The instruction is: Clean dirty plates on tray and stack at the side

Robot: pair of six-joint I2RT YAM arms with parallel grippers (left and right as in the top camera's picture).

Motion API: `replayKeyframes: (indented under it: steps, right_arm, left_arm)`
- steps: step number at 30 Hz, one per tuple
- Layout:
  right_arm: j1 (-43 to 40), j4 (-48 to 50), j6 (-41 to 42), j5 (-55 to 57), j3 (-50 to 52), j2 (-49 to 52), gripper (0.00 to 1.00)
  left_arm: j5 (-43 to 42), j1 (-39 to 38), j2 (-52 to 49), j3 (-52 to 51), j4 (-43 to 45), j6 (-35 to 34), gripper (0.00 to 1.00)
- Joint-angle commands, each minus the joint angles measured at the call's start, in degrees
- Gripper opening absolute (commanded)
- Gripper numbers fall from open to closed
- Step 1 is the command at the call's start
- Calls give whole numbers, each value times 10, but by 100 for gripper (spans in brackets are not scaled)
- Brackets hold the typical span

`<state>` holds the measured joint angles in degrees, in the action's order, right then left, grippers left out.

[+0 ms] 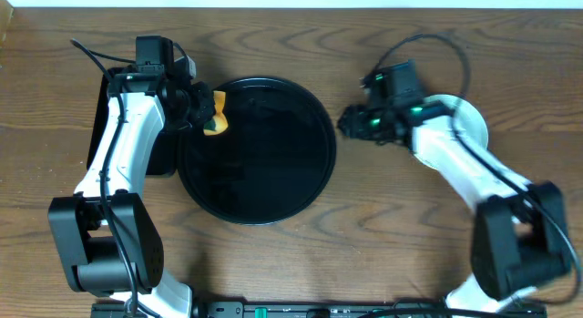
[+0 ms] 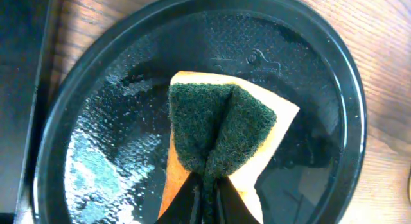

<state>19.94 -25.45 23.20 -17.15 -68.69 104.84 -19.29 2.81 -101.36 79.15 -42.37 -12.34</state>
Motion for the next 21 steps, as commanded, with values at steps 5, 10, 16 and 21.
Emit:
replayKeyframes:
  steps: [5, 10, 16, 21]
  right_arm:
    - [40, 30, 35, 15, -2, 85, 55]
    - [41, 38, 47, 10, -7, 99, 38]
    - [43, 38, 47, 15, -7, 99, 4]
    - [45, 37, 50, 16, -7, 99, 1]
  left_arm:
    - [106, 31, -4, 2, 2, 77, 8]
    - [115, 72, -4, 5, 20, 151, 7]
    - [115, 116, -6, 1, 33, 155, 7]
    - [115, 139, -16, -2, 42, 155, 8]
